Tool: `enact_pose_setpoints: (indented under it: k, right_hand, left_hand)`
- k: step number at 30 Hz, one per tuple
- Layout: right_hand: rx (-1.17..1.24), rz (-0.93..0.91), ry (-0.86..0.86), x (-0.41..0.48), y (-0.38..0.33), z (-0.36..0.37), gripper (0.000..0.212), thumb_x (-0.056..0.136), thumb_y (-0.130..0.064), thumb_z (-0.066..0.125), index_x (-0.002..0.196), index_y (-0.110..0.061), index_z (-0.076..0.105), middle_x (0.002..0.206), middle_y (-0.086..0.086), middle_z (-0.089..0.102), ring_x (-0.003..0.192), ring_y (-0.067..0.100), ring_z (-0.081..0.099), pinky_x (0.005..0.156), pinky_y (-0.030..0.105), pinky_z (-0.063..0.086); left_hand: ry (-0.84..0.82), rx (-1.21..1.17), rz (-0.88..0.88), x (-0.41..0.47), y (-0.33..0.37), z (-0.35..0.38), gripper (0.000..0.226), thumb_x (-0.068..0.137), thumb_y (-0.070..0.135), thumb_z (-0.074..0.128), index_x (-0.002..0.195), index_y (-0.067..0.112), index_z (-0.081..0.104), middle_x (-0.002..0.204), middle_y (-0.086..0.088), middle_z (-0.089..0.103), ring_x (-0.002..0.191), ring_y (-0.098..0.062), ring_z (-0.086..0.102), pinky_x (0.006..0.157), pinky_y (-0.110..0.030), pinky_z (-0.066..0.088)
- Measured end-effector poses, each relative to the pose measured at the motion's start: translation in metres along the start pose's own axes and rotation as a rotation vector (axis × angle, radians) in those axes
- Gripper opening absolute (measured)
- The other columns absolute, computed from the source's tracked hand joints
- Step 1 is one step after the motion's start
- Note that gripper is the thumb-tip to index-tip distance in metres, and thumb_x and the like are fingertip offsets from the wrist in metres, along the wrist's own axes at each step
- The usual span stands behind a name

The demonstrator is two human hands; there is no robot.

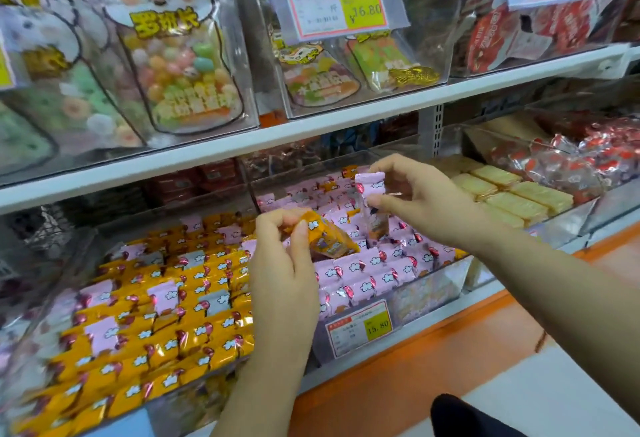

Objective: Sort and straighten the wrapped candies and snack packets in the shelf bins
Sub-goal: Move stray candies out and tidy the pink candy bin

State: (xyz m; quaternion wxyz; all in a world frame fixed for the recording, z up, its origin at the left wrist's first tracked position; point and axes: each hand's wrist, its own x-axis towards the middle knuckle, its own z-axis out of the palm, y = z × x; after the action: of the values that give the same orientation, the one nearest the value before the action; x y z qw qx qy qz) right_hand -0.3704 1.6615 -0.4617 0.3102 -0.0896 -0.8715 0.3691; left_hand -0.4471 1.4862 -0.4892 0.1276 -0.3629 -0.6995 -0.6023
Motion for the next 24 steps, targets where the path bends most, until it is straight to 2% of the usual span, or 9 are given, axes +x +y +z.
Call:
enact_pose_setpoints:
  k: [3,6,7,10,13,16,19,21,24]
  right_hand:
    - [0.045,-0.001,-0.022,0.008,-0.003,0.000,0.018,0.085,-0.012,0.066,0.094,-0.024,0.056,0.075,-0.012,0.062,0.075,0.015,0.060,0.078,0.036,0.051]
    - [0.111,0.026,-0.027,0.008,-0.006,-0.001,0.019,0.085,-0.010,0.065,0.094,-0.024,0.056,0.083,0.010,0.064,0.076,0.028,0.059,0.080,0.044,0.049]
    - [0.131,0.023,-0.036,0.007,-0.006,-0.001,0.020,0.085,-0.010,0.066,0.093,-0.025,0.056,0.084,0.009,0.063,0.076,0.024,0.059,0.081,0.043,0.049]
    - [0.141,0.006,-0.141,0.008,-0.010,0.005,0.018,0.085,-0.006,0.065,0.096,-0.020,0.058,0.092,-0.009,0.067,0.087,0.006,0.064,0.083,0.029,0.051]
    - [0.149,0.020,-0.170,0.013,-0.008,0.007,0.019,0.085,-0.004,0.064,0.097,-0.019,0.060,0.106,0.000,0.068,0.098,0.012,0.064,0.086,0.025,0.051]
    - [0.261,0.155,-0.097,0.008,0.007,-0.001,0.020,0.085,-0.002,0.063,0.094,-0.019,0.057,0.085,0.004,0.065,0.077,0.017,0.061,0.069,0.024,0.052]
    - [-0.102,0.207,-0.180,-0.002,0.020,0.005,0.020,0.085,-0.016,0.067,0.088,-0.030,0.055,0.074,0.007,0.065,0.061,0.023,0.058,0.055,0.027,0.047]
    - [-0.299,0.171,-0.183,-0.004,0.019,0.013,0.020,0.086,-0.017,0.066,0.093,-0.032,0.055,0.079,0.000,0.063,0.062,0.011,0.056,0.052,0.010,0.041]
    - [-0.439,0.099,-0.028,-0.007,0.009,0.019,0.036,0.087,-0.014,0.064,0.121,-0.023,0.057,0.103,-0.011,0.058,0.091,0.006,0.054,0.065,0.000,0.032]
  left_hand:
    - [0.003,-0.022,0.029,-0.002,0.000,0.000,0.023,0.097,0.018,0.045,0.088,0.039,0.042,0.078,0.025,0.054,0.078,0.013,0.056,0.063,-0.004,0.043]
    - [0.019,-0.061,0.046,-0.003,-0.002,-0.001,0.025,0.096,0.015,0.046,0.089,0.038,0.042,0.085,0.027,0.054,0.083,0.017,0.056,0.065,-0.001,0.042]
    - [0.025,-0.066,0.051,-0.002,-0.003,-0.001,0.025,0.096,0.015,0.046,0.089,0.039,0.042,0.087,0.028,0.054,0.085,0.017,0.056,0.066,-0.001,0.042]
    - [0.042,-0.082,0.061,-0.003,-0.005,-0.001,0.025,0.096,0.015,0.046,0.089,0.039,0.042,0.088,0.027,0.055,0.086,0.016,0.056,0.066,-0.001,0.043]
    - [0.044,-0.084,0.060,-0.003,-0.006,-0.002,0.026,0.096,0.014,0.046,0.089,0.039,0.042,0.091,0.027,0.055,0.083,0.016,0.056,0.065,-0.002,0.043]
    - [0.048,-0.092,0.056,-0.003,-0.006,-0.003,0.026,0.096,0.013,0.045,0.090,0.038,0.042,0.092,0.026,0.055,0.086,0.017,0.056,0.065,-0.002,0.043]
    - [0.044,-0.085,0.064,-0.003,-0.006,-0.003,0.027,0.096,0.012,0.046,0.090,0.038,0.041,0.092,0.025,0.055,0.087,0.018,0.056,0.066,0.000,0.042]
    - [0.046,-0.080,0.065,-0.003,-0.006,-0.002,0.027,0.096,0.013,0.046,0.090,0.038,0.041,0.092,0.025,0.055,0.088,0.017,0.056,0.067,-0.001,0.042]
    - [0.044,-0.066,0.057,-0.003,-0.008,-0.001,0.025,0.097,0.014,0.046,0.089,0.038,0.042,0.094,0.026,0.055,0.091,0.016,0.055,0.070,-0.001,0.043]
